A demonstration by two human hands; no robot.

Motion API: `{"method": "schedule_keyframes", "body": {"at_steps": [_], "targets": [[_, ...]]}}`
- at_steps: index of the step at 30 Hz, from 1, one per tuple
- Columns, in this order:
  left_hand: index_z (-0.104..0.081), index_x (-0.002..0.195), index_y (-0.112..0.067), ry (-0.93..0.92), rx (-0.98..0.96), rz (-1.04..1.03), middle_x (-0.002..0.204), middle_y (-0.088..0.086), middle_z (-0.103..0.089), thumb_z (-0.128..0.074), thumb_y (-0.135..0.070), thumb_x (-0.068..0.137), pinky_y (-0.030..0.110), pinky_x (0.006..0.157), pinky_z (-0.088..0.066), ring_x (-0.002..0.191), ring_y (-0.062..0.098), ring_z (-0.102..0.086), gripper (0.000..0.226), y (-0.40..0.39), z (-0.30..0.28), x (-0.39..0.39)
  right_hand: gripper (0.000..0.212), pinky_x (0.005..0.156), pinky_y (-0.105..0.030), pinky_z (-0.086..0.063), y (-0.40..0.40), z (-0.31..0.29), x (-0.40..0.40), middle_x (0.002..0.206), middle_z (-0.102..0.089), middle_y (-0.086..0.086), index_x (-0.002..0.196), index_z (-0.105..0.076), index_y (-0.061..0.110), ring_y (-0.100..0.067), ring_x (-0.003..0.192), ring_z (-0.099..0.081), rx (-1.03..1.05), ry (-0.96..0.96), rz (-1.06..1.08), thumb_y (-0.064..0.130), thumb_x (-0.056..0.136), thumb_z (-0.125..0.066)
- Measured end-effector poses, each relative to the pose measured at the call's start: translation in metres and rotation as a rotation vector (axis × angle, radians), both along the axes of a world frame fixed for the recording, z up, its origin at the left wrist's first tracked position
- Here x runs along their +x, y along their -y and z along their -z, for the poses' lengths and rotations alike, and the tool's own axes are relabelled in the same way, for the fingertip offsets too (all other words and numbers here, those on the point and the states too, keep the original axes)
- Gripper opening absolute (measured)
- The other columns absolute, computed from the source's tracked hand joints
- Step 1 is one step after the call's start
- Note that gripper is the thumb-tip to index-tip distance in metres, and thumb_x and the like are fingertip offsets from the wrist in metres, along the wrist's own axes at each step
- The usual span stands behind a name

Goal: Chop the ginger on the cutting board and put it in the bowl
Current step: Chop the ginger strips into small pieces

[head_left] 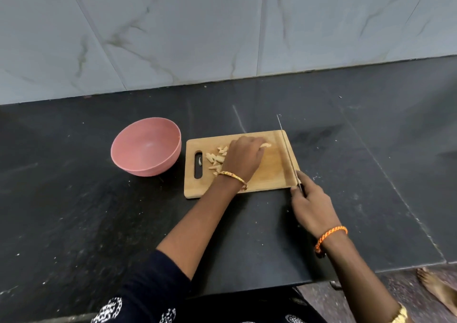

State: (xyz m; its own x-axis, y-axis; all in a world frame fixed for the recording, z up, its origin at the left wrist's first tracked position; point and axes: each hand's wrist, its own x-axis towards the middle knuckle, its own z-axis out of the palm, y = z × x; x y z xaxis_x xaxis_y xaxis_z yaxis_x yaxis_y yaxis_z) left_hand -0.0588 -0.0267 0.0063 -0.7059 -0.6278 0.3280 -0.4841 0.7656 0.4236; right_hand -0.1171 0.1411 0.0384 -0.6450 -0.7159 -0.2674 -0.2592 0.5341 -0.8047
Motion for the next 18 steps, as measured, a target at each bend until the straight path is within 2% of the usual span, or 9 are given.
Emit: {"method": "schedule_keyframes", "body": {"at_steps": [2,4,8,10,13,16,18], "targets": [[-0.067,0.111,-0.011,0.189,0.046,0.02,0.108,0.008,-0.065,-0.055,-0.021,0.091,0.037,0.088,-0.041,0.105,0.026,-0.055,0.025,0.003,0.001,-0.01,0.042,0.083,-0.022,-0.034,0.004,0.003,-0.01,0.109,-0.057,-0.005,0.137,-0.046,0.03,-0.018,0.097,-0.049,-0.021,-0.005,0.005,0.015,0.098,-0.038],[-0.068,0.113,-0.011,0.239,0.168,0.006,0.109,0.011,-0.061,-0.062,-0.022,0.087,0.035,0.089,-0.042,0.105,0.027,-0.053,0.028,0.008,0.0,-0.013,0.041,0.084,-0.022,-0.033,0.006,0.004,-0.018,0.11,-0.058,-0.004,0.133,-0.05,0.031,-0.014,0.099,-0.046,-0.033,-0.012,0.016,0.014,0.098,-0.039],[-0.067,0.114,-0.008,0.11,0.301,-0.126,0.113,0.012,-0.058,-0.065,-0.017,0.086,0.019,0.084,-0.035,0.106,0.024,-0.054,0.029,0.015,-0.012,-0.012,0.04,0.08,-0.019,-0.032,0.008,0.005,-0.028,0.097,-0.06,0.004,0.128,-0.054,0.032,-0.014,0.096,-0.05,-0.063,0.014,0.032,0.013,0.097,-0.039],[-0.067,0.113,-0.007,0.044,0.356,-0.177,0.112,0.012,-0.061,-0.067,-0.016,0.084,0.014,0.079,-0.032,0.106,0.023,-0.056,0.03,0.019,-0.017,-0.012,0.039,0.081,-0.022,-0.035,0.009,0.006,-0.03,0.1,-0.062,0.003,0.127,-0.055,0.033,-0.016,0.101,-0.053,-0.071,0.024,0.023,0.014,0.097,-0.039],[-0.069,0.109,-0.006,0.083,0.393,-0.173,0.109,0.013,-0.066,-0.072,-0.02,0.079,0.018,0.078,-0.036,0.103,0.023,-0.059,0.034,0.014,-0.019,-0.016,0.039,0.089,-0.028,-0.041,0.016,0.009,-0.032,0.108,-0.063,0.002,0.129,-0.054,0.033,-0.019,0.106,-0.054,-0.066,0.035,0.001,0.016,0.096,-0.039],[-0.068,0.111,-0.008,0.181,0.368,-0.143,0.11,0.012,-0.062,-0.076,-0.024,0.074,0.026,0.084,-0.042,0.102,0.025,-0.057,0.042,0.007,-0.014,-0.02,0.042,0.095,-0.034,-0.044,0.022,0.009,-0.036,0.108,-0.064,0.001,0.134,-0.051,0.03,-0.024,0.107,-0.056,-0.05,0.028,-0.018,0.019,0.096,-0.039],[-0.065,0.116,-0.008,0.207,0.346,-0.128,0.114,0.011,-0.059,-0.075,-0.02,0.076,0.029,0.09,-0.044,0.105,0.025,-0.055,0.043,0.005,-0.013,-0.02,0.043,0.086,-0.03,-0.044,0.025,0.009,-0.039,0.115,-0.063,-0.001,0.135,-0.05,0.029,-0.022,0.102,-0.057,-0.047,0.042,-0.022,0.019,0.095,-0.039]]}}
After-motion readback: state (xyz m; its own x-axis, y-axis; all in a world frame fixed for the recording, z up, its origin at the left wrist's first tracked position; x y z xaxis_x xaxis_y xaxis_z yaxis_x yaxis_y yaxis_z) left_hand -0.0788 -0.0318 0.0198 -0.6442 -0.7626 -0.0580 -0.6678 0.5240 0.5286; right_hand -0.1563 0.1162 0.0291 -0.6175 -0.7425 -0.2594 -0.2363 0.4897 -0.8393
